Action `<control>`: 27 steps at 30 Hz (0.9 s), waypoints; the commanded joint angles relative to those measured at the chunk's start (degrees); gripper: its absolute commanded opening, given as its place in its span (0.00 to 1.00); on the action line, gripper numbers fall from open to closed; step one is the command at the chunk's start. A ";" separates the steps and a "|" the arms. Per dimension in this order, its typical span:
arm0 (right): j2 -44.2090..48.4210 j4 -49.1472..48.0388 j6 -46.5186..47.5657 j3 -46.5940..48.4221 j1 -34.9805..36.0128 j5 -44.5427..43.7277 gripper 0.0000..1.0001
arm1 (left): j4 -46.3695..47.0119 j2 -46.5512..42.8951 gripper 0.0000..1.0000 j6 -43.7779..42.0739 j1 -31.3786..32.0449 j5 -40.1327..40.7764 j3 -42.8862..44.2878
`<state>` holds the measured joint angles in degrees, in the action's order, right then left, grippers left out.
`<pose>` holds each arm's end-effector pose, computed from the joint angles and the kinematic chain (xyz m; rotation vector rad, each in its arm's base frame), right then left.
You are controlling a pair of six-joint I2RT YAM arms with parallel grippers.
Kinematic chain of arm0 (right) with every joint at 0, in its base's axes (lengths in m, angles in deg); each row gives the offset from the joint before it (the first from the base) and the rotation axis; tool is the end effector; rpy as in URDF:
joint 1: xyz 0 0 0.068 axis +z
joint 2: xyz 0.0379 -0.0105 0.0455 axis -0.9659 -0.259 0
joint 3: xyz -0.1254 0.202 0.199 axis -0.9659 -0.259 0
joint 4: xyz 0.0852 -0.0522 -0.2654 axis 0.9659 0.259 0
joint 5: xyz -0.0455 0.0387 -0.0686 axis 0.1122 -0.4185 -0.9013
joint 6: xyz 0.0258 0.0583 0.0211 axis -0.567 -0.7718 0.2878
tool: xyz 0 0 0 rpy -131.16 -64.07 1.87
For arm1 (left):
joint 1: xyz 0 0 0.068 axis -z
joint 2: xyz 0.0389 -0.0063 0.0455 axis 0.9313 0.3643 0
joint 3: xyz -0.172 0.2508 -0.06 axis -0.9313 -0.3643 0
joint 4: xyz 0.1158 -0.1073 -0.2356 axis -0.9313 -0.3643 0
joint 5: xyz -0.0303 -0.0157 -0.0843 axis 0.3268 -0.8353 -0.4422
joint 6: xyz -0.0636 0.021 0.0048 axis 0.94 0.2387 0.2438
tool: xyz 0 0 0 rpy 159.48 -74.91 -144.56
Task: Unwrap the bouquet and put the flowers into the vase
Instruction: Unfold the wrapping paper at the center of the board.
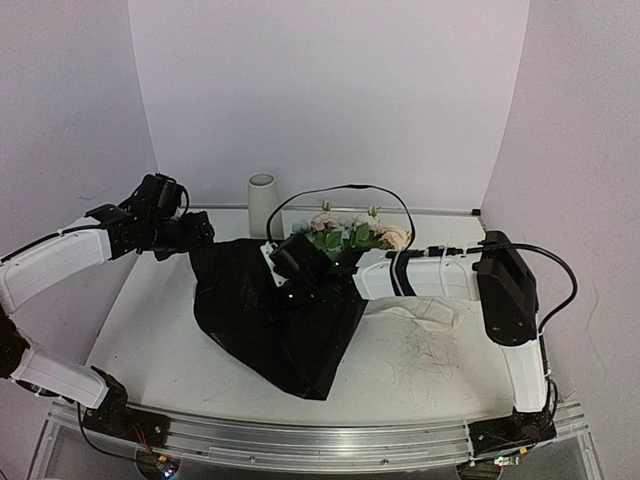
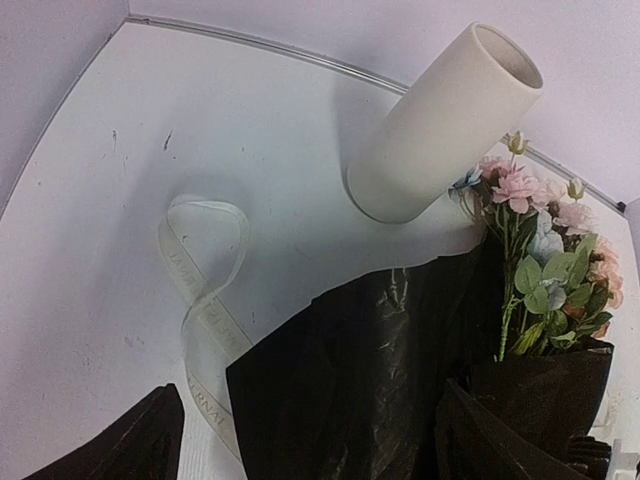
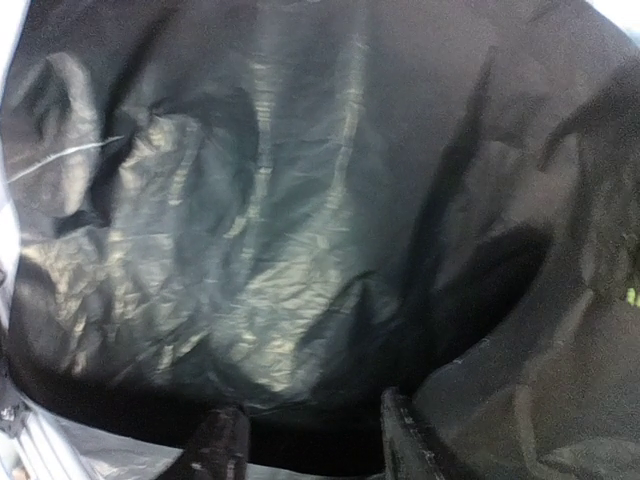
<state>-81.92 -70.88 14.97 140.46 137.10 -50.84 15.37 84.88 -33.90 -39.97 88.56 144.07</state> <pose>0.2663 0.4982 0.2364 -0.6517 2.0274 0.9025 0.2723 -0.1338 0.3208 -0.2424 2.2749 -0.2909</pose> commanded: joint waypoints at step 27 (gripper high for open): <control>-6.69 16.06 -7.55 8.14 0.33 -12.53 0.70 | 6.72 4.55 0.47 0.08 -1.77 1.23 -7.11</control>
<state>-86.75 -59.41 9.55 145.90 137.14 -60.34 19.31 88.57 -33.77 -41.32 88.25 137.77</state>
